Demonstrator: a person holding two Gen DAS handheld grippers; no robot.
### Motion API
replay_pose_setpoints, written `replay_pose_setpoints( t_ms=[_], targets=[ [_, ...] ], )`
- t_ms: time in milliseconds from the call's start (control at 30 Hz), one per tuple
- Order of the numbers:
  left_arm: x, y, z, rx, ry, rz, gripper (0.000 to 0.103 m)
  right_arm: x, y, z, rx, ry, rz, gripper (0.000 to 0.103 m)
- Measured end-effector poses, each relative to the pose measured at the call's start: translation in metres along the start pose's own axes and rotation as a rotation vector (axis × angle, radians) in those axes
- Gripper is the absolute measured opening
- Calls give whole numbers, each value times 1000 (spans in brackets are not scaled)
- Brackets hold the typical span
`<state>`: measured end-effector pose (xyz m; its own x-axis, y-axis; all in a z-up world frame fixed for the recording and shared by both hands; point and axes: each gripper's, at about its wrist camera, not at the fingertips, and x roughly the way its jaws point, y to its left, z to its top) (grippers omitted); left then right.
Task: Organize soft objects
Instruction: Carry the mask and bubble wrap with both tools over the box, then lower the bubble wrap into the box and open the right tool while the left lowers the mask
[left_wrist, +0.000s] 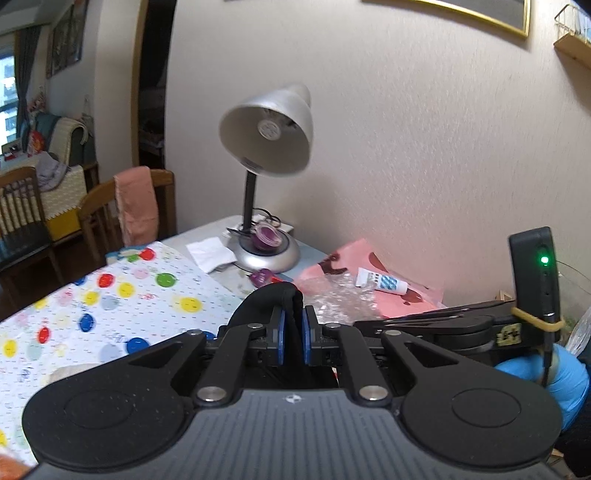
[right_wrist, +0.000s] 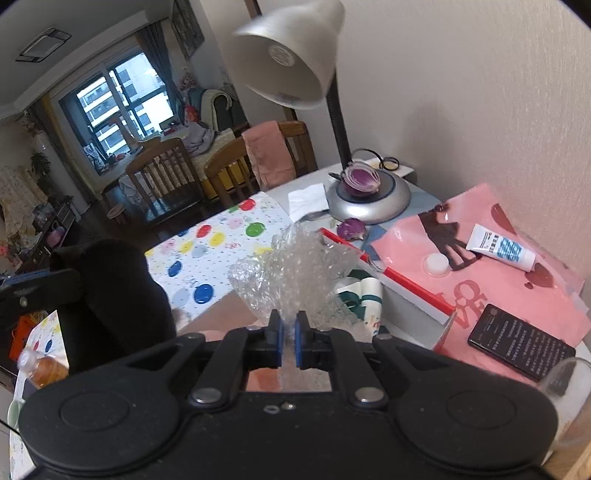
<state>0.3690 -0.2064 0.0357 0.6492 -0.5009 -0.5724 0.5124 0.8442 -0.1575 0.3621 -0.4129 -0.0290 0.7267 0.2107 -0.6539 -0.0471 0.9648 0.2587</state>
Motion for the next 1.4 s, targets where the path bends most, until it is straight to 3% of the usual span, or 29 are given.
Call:
replay_pose_setpoints(
  t_ms=[333,633,1033,1400],
  targets=[
    [78,-8,-13,8,126,31,9,55,-31,-1,56,81,3,5],
    [119,-5,-40,21,258,42,9,91,-37,-21,59,172,17,5],
    [144,2,-72,-4,383,32,9,111,-38,-37,26,233,-3,12],
    [147,2,-92,-32,447,19,9,112,-33,-40,5,252,-17,22]
  ],
)
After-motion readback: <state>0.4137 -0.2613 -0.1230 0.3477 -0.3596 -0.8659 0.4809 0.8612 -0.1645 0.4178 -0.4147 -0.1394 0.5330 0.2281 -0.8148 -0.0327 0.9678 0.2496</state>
